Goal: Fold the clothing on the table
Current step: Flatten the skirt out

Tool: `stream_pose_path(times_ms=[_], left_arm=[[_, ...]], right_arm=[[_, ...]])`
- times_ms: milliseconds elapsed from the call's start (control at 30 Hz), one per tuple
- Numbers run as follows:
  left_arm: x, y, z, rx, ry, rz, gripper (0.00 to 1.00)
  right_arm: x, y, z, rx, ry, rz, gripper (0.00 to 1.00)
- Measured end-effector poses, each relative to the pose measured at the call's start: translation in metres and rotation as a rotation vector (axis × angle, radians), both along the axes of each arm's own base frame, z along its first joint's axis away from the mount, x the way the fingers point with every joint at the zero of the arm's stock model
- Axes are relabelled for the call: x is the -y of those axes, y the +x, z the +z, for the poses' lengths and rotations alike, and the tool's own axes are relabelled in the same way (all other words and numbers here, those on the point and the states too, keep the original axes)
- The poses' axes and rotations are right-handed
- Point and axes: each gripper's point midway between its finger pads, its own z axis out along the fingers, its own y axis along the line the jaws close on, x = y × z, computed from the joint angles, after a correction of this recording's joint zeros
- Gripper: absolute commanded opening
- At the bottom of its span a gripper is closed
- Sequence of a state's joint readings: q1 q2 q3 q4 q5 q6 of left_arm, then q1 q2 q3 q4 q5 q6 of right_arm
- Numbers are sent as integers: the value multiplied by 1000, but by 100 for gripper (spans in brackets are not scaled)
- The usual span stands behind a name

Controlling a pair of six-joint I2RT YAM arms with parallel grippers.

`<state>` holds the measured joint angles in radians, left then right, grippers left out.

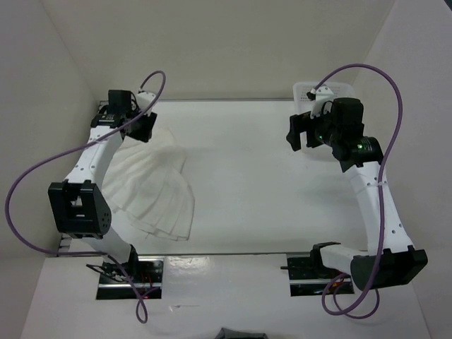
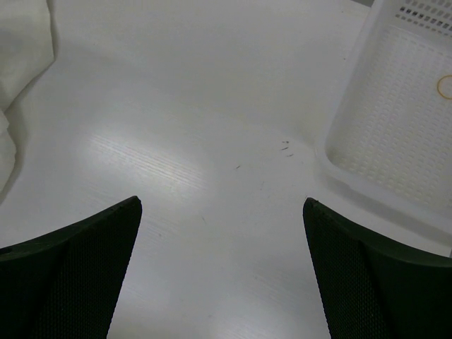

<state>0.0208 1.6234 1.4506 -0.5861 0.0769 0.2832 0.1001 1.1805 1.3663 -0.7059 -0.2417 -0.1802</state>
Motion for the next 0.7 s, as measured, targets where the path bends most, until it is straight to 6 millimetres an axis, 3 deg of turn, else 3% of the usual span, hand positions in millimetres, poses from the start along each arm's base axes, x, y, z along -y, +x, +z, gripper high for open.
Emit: stream_pose_path(times_ms=[67,100,167,233,333,400,467,700], left_arm=[[15,18,8,37,-33,-52,59],[18,30,0,25,-48,-66,59],[17,54,-24,-18,-76,-77,59],[14,74,-61,-81,-105,-78,59],[7,79,-118,-204,-129,-64,59],[2,77,-138,-257,-132,-56,59],[0,82,-139,-260,-124,-66,59],[-12,116,-101,-116,-74,-103,59]], right_arm=[[-1,0,0,1,3,5,99],[-1,-1,-2,-2,3,7,99],[-1,-4,-6,-8,2,9,99],[-1,-8,-9,-12,-1,11,99],[0,-13,-11,-10,-6,14,99],[1,-15,-9,0,-11,18,99],[1,-16,-7,8,-12,19,99],[0,-16,-7,10,-14,28,99]])
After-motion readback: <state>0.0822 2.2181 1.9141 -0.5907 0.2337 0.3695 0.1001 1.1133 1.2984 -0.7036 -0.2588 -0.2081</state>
